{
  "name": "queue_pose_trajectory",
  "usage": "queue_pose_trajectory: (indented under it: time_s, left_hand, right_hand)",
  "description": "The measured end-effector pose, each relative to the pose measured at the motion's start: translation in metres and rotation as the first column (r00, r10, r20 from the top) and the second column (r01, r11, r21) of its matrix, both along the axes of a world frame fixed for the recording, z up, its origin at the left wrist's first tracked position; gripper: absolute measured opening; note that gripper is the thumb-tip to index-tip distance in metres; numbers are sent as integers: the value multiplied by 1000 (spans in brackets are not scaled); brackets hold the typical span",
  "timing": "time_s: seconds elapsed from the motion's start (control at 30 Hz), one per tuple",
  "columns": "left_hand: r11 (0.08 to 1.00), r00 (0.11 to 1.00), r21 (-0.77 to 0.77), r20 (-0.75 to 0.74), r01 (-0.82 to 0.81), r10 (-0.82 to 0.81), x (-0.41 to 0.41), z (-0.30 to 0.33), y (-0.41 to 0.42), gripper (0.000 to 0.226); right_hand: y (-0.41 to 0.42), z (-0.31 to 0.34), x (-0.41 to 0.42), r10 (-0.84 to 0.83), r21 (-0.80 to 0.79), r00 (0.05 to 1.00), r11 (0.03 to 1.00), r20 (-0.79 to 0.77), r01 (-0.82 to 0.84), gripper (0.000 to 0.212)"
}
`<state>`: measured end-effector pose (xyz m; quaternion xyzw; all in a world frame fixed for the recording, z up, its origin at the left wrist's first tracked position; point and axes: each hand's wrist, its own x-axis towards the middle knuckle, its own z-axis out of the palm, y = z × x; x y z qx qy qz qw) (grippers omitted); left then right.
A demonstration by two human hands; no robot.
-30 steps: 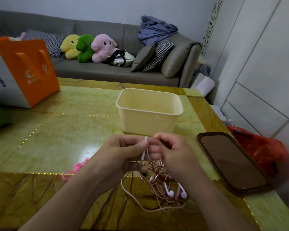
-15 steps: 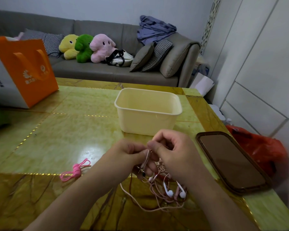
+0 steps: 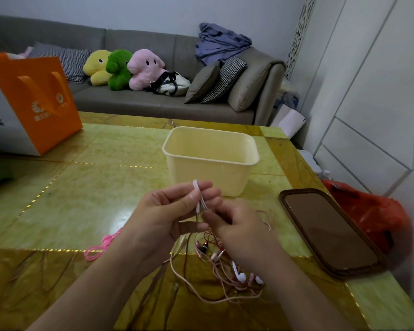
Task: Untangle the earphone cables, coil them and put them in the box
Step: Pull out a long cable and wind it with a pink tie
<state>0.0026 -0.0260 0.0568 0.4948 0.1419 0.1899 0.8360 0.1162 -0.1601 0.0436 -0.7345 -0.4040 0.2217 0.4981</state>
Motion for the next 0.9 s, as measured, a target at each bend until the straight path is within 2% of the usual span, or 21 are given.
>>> queue_pose_trajectory:
  time_s: [0.1,0.2,0.3,0.43,0.5,0.57,0.67,0.77,0.83,0.9]
  left_hand:
    - [966,988,225,-58,-128,145,0,-2,3,25]
    - [891,966,436,-150,-126,210,0,-8,1,21]
    - [887,964,440,-144,-141,225,2,-10,-3,19]
    - [956,967,158,-31,-246,254,4,-4,-3,22]
    - [965,969,97,-12,-243,246,4,-6,-2,25]
    - [949,965,185,-19,-254,262,5,-9,-3,22]
    - [881,951,401,-67,-250,301,6,-15,-3,19]
    - [819,963,557,-119,-136,241,6,-19,1,16]
    - [804,974,594,-169,-21,150,5,-16,2,18]
    - [823,972,563,-225,75,65,4,-11,1,27]
  right_hand:
    - [0,1,-5,74,-106,993,992,90,-64,26]
    - [1,4,-8,92,-93,988,992,122,-81,22]
    - [0,5,-8,96,-45,993,995,67,-93,23]
    - [1,4,-8,130,-126,987,985,95,-118,18]
    - [2,1,-9,124,-144,987,984,102,-109,15]
    - [2,1,-9,123,-139,986,984,113,-106,15]
    - [0,5,-7,105,-74,990,992,98,-98,20]
    - [-4,8,-4,24,8,997,1000,67,-24,22]
    - [-6,8,0,-37,31,995,999,95,34,22]
    - [-7,9,5,-94,48,988,995,124,89,23]
